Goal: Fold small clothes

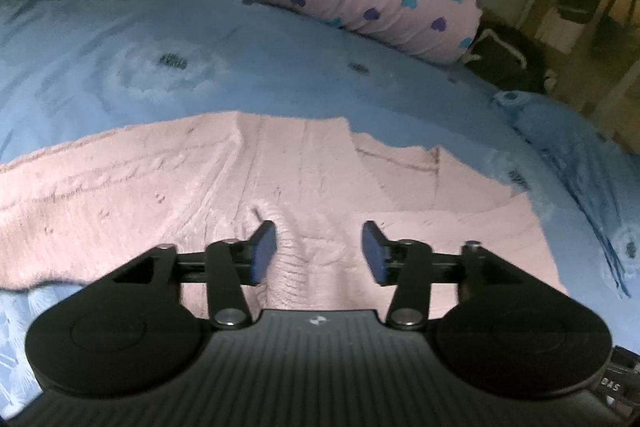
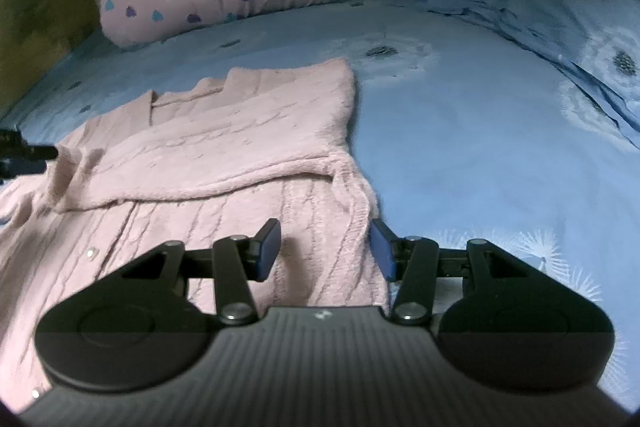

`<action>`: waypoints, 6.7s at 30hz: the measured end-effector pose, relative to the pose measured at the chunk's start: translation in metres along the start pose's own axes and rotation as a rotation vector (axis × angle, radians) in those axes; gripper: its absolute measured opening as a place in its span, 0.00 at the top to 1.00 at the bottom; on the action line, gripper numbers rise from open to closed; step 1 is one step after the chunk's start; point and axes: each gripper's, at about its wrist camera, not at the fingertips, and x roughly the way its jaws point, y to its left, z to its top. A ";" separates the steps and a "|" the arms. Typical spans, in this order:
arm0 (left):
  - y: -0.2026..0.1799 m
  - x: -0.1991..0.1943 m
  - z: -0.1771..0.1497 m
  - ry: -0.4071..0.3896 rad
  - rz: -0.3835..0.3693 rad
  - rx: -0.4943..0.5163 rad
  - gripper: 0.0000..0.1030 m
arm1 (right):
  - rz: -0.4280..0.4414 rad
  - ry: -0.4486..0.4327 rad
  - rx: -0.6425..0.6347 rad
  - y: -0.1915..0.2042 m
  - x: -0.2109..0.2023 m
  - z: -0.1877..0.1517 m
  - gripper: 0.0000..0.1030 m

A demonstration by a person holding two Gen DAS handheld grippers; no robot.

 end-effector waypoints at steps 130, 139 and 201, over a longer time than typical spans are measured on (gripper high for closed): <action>0.281 -0.115 -0.036 0.008 0.638 -0.108 0.19 | 0.082 0.101 -0.096 0.120 -0.028 -0.037 0.51; 0.276 -0.112 -0.038 -0.059 0.571 -0.123 0.72 | 0.083 0.089 -0.106 0.123 -0.026 -0.040 0.45; -0.152 0.047 -0.013 -0.005 -0.028 0.288 0.74 | 0.172 0.026 0.042 0.047 -0.028 -0.033 0.45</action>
